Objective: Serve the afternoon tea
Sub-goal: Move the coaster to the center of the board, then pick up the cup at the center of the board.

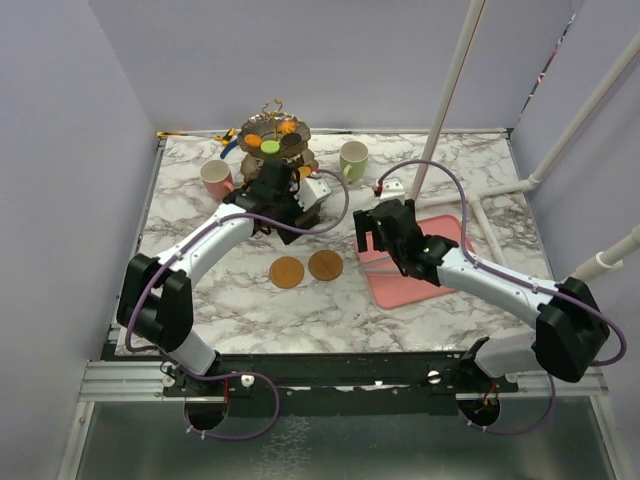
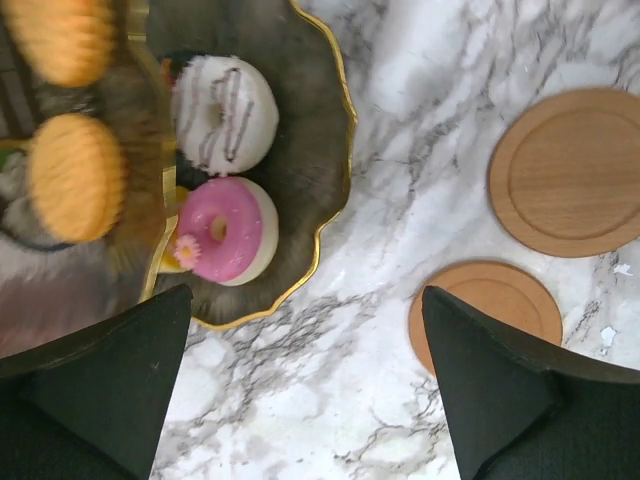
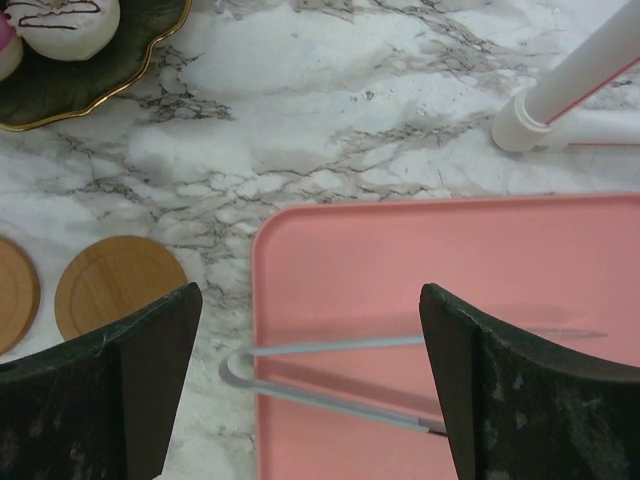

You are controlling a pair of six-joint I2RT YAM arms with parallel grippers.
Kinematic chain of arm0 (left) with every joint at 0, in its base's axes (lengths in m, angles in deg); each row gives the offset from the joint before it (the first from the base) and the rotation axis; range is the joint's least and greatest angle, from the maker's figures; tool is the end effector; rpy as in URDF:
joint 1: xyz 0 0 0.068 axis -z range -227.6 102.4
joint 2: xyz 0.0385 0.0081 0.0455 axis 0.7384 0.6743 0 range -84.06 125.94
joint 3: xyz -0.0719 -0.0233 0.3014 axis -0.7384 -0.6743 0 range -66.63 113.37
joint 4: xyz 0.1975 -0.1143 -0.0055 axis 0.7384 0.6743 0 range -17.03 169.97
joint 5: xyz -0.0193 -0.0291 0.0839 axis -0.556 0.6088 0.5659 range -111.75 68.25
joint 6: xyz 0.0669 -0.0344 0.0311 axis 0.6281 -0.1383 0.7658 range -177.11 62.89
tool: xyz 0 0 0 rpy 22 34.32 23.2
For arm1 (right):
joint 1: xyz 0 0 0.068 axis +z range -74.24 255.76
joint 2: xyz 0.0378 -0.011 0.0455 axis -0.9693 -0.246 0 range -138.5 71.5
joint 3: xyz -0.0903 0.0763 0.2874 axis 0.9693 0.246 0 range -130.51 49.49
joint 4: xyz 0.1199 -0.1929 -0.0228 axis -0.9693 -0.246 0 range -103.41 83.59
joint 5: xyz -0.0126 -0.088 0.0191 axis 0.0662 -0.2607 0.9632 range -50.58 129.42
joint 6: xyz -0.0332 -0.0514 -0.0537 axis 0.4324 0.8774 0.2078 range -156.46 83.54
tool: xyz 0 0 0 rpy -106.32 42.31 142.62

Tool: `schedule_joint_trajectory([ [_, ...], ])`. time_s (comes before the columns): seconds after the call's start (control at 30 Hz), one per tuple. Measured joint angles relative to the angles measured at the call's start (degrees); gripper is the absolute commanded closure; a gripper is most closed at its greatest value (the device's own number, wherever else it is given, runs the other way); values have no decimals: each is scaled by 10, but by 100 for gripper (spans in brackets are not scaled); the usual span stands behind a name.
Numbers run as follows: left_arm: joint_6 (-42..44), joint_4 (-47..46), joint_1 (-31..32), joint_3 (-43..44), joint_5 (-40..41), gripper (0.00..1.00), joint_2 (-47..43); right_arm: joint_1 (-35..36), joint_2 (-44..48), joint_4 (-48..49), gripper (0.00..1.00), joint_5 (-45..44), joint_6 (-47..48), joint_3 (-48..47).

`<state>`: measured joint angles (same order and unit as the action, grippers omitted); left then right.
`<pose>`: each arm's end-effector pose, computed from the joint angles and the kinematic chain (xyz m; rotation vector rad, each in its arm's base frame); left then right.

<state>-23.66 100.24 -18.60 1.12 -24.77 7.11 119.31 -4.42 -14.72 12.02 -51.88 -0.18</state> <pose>0.2899 -0.1649 0.2765 1.2920 2.0866 -0.0307 0.2202 0.1646 0.2911 -0.2475 2.0854 0.0968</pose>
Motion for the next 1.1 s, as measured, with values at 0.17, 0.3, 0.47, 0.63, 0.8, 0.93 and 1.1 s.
schedule_joint_trajectory([
  [0.17,-30,50,-51,66,-35,1,-44,-22,-105,-10,9,-1,-2,-103],
  [0.3,-55,60,-89,78,-45,1,-80,-42,-219,-21,9,-19,-12,-234],
  [0.47,-77,80,-119,78,-51,1,-103,-57,-342,-27,10,-43,-14,-383],
  [0.63,-86,100,-125,78,-64,1,-127,-73,-429,-33,15,-46,-22,-474],
  [0.8,-91,129,-125,87,-77,1,-158,-93,-482,-46,19,-38,-34,-520],
  [0.93,-92,143,-125,98,-79,1,-169,-102,-505,-48,22,-31,-44,-536],
  [1.1,-97,160,-125,115,-79,1,-171,-106,-531,-50,27,-28,-54,-562],
])
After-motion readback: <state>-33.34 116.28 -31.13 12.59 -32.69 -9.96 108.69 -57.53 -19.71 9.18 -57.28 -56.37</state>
